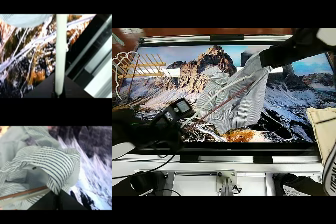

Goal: Fold the shirts.

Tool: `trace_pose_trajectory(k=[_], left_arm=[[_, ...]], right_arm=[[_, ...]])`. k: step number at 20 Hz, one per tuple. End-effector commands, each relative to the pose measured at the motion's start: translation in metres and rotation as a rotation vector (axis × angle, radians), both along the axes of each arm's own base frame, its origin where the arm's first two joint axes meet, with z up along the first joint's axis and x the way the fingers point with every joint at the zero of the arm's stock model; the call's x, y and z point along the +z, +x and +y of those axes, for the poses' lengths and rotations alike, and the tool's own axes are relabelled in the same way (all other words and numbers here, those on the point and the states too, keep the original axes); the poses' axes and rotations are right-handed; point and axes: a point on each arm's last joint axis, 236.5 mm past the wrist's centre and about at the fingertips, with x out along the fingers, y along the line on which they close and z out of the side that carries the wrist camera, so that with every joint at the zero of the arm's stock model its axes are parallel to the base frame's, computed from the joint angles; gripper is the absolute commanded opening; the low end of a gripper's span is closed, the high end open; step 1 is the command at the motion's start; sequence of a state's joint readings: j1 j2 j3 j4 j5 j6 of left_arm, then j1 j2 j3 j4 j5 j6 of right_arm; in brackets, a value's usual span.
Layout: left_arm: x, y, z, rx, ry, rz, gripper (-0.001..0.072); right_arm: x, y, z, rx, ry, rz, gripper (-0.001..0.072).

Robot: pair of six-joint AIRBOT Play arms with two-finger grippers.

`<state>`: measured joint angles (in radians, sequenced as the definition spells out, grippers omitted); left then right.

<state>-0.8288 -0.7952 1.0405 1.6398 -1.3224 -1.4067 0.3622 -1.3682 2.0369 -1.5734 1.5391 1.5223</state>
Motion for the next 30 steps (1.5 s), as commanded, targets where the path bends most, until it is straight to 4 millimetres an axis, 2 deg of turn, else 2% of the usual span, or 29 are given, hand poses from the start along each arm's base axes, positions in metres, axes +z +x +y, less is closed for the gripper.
trace_pose_trajectory(k=[1,4,8,10,13,15,18,20,23,28,30], left_arm=[[-0.016,0.024,-0.024,-0.007,-0.012,-0.024,0.0050],[-0.015,0.027,-0.052,-0.059,-0.089,-0.031,0.0049],[-0.008,0.033,-0.059,-0.011,-0.154,-0.036,0.0050],[-0.009,0.037,-0.055,0.078,-0.185,-0.005,0.0049],[-0.010,0.041,-0.054,0.124,-0.206,0.006,0.0050],[-0.001,0.044,-0.067,0.121,-0.277,-0.004,0.0050],[0.020,0.045,-0.101,0.124,-0.462,0.013,0.0049],[0.023,0.048,-0.118,0.136,-0.535,0.038,0.0049],[0.015,0.055,-0.128,0.149,-0.553,0.056,0.0049],[0.036,0.063,-0.135,0.150,-0.618,0.016,0.0049],[0.041,0.063,-0.136,0.146,-0.622,0.012,0.0050]], right_arm=[[0.035,-0.032,0.029,0.171,0.090,-0.063,0.0074],[0.057,-0.062,0.052,0.329,0.151,-0.103,0.0074],[0.057,-0.087,0.069,0.423,0.203,-0.046,0.0074],[0.059,-0.089,0.066,0.431,0.186,-0.061,0.0074],[0.062,-0.080,0.052,0.379,0.140,-0.103,0.0074],[0.063,-0.086,0.060,0.410,0.172,-0.089,0.0074],[0.065,-0.100,0.080,0.483,0.246,-0.053,0.0074],[0.059,-0.104,0.090,0.513,0.239,-0.030,0.0074],[0.044,-0.104,0.101,0.532,0.173,-0.013,0.0074],[0.019,-0.100,0.097,0.518,0.101,0.061,0.0074],[0.014,-0.090,0.089,0.482,0.063,0.054,0.0078]])
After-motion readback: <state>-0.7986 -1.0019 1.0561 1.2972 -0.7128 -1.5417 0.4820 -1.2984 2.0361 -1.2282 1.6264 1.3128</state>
